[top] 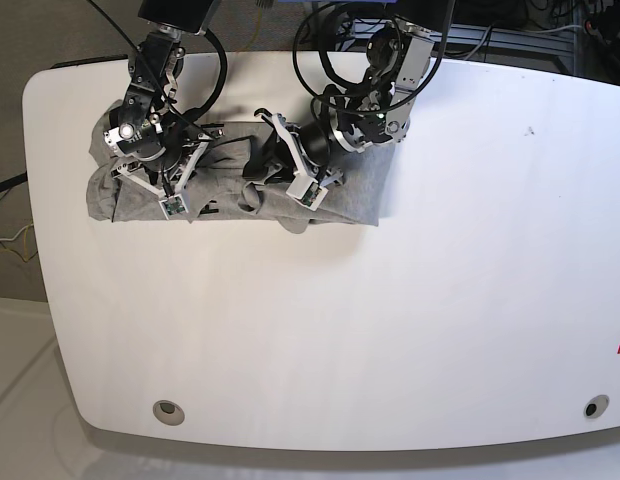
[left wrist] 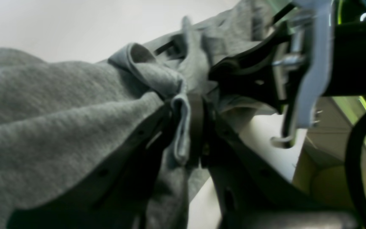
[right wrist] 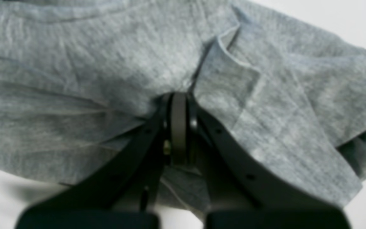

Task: Fold the T-shirt properly
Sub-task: 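Press the folded end down with the left gripper and release it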

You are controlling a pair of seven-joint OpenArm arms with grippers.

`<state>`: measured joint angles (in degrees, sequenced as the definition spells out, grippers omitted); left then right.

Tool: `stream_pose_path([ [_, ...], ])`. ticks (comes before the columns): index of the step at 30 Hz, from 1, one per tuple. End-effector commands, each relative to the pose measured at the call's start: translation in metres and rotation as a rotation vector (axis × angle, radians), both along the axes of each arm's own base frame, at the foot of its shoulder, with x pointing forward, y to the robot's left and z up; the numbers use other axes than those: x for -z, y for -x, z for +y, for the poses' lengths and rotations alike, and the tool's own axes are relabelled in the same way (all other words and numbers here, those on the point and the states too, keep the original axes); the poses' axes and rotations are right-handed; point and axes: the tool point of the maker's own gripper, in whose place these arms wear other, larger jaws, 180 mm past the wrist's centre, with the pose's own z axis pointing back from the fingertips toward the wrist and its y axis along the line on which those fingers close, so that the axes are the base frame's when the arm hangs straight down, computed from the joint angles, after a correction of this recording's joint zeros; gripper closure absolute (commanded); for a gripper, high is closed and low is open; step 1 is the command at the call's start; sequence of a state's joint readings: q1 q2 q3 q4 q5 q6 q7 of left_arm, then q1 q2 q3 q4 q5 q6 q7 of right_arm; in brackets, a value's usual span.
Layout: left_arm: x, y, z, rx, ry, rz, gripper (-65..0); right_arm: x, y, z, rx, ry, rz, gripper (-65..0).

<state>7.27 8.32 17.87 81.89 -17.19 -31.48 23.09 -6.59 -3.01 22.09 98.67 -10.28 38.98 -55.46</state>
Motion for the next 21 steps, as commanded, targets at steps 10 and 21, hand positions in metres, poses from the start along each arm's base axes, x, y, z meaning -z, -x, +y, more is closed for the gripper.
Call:
stream_pose_path([
  [10,-0.0246,-0.0123,-0.0109,0.012,0.051,-0.067,-14.9,0.0211,0.0338,-0.0038,-0.009,0.037,0.149,0.0],
  [21,-0.026,-0.0129,-0.0111,0.015,0.043,-0.09,-41.9,0.0209,0.0338,-0.003,-0.009,0.032,0.147,0.0],
])
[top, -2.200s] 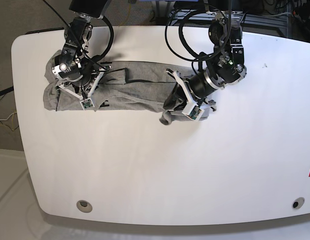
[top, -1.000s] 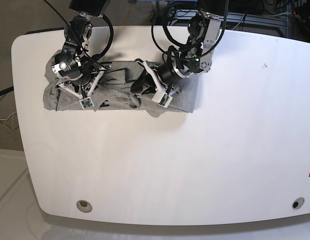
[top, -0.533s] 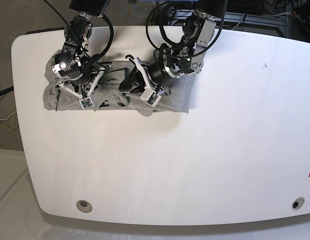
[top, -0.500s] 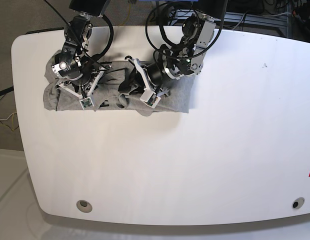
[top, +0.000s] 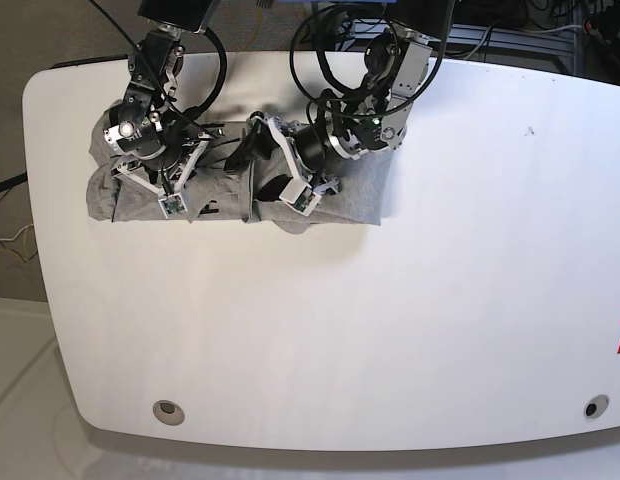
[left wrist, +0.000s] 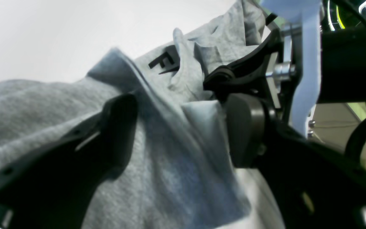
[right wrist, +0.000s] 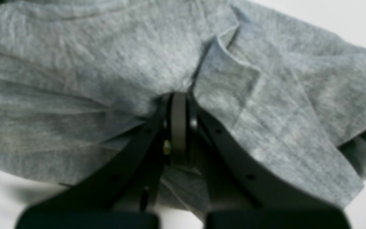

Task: Fold the T-shirt properly
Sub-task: 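Press the folded end down with the left gripper and release it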

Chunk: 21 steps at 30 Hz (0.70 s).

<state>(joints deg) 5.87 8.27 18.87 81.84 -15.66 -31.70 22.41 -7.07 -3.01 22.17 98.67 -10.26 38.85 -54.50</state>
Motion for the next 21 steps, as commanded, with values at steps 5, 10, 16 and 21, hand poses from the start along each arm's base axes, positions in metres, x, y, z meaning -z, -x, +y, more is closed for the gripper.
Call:
stream_pose_path([
  [5,-0.032,-0.011,-0.007,-0.005,0.066,-0.081,-41.9,0.021,0.033,-0.003,-0.013,0.036,0.157,0.0],
  [10,-0.06,-0.017,-0.004,-0.01,0.082,-0.158,-42.3,0.021,0.034,-0.003,-0.013,0.036,0.158,0.0],
  [16,-0.085,-0.018,-0.002,0.0,0.068,-0.22,-42.3,0.021,0.034,-0.003,-0.013,0.039,0.159,0.0],
  [21,-0.101,-0.019,0.008,-0.001,0.052,-0.281,-42.2,0.021,0.034,-0.003,-0.013,0.039,0.159,0.0],
])
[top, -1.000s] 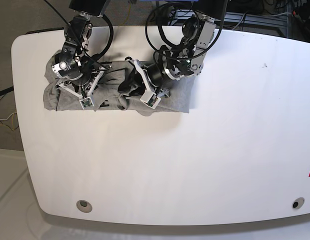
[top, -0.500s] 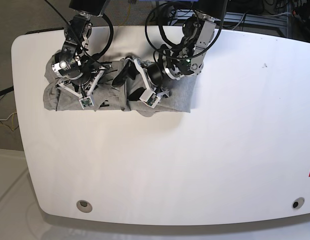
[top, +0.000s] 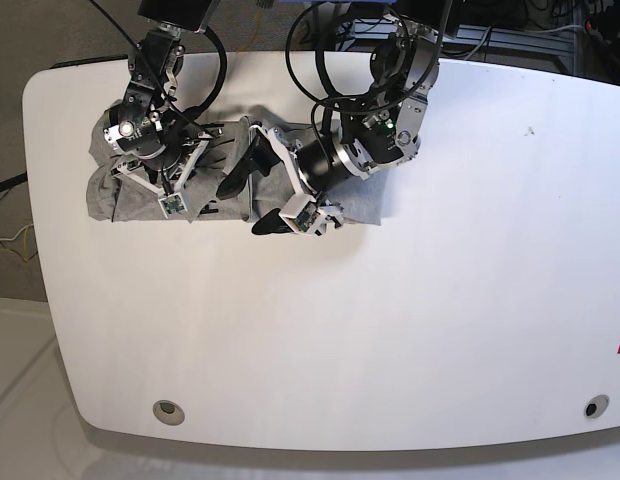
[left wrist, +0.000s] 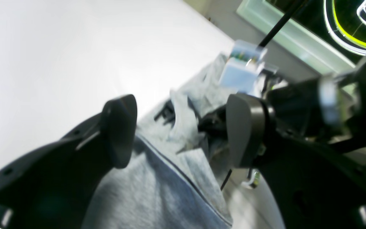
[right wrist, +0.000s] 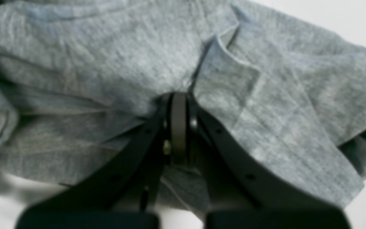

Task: Fold the T-shirt properly
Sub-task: 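Press the folded end down with the left gripper and release it, then release the strip end with the right gripper and move it outward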

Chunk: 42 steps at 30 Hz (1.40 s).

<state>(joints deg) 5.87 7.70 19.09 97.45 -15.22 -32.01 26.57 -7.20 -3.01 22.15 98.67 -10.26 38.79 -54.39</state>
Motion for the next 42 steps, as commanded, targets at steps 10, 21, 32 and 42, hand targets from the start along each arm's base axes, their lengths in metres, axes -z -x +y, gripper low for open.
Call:
stream_pose_path([
  [10,0.012,0.0,0.041,-0.014,-0.088,-0.026,-41.9,0.02,0.033,-0.003,-0.014,0.037,0.156,0.0],
  [21,0.054,0.025,0.089,-0.077,-0.114,0.036,-41.9,0.019,0.031,-0.003,-0.013,0.038,0.152,0.0],
  [32,0.12,0.047,0.107,-0.074,-0.089,0.185,-40.6,0.018,0.029,-0.004,-0.014,0.041,0.147,0.0],
  [42,0.147,0.055,0.109,-0.05,-0.072,0.258,-23.0,0.012,0.026,-0.006,-0.011,0.047,0.128,0.0],
])
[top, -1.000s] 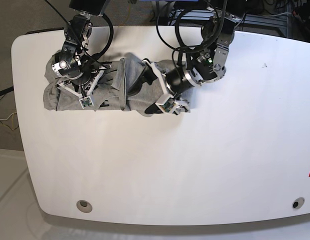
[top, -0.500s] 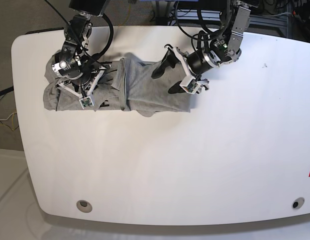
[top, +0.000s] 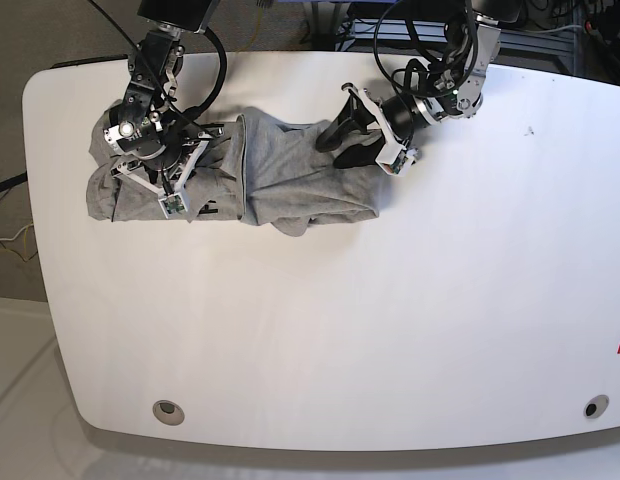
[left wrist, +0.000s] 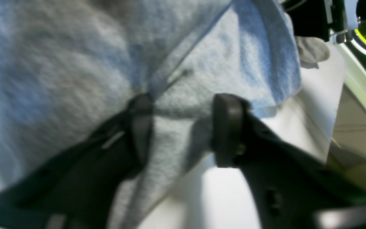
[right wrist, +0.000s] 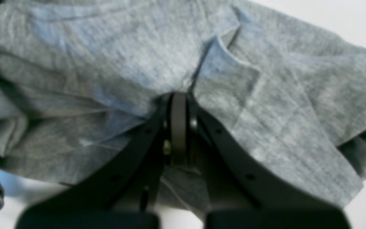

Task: Fold the T-shirt properly
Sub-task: 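Release the strip end with the right gripper and move it outward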

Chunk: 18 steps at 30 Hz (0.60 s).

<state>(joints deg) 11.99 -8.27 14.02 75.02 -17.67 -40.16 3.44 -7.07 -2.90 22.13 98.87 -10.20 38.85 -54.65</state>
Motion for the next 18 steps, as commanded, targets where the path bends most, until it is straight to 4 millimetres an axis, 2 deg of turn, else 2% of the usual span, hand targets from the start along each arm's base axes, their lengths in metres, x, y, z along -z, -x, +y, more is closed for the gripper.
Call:
stream_pose_path([
  [1,0.013,0.008,0.0,0.027,-0.048,0.039,-22.7,0.012,0.025,-0.005,-0.009,0.046,0.124,0.0],
  [8,0.012,0.007,0.0,0.026,-0.045,0.034,-22.8,-0.021,0.009,-0.013,-0.001,0.089,0.016,0.0],
  [11,0.011,0.006,0.0,0.026,-0.045,0.032,-22.8,-0.035,0.006,-0.022,0.028,0.109,-0.021,-3.4],
  [14,0.011,0.006,0.0,0.027,-0.046,0.032,-22.8,-0.045,0.002,-0.026,0.073,0.103,-0.055,-12.8],
  [18,0.011,0.006,0.0,0.027,-0.046,0.03,-22.8,-0.054,0.001,-0.038,0.134,0.105,-0.082,-30.2],
])
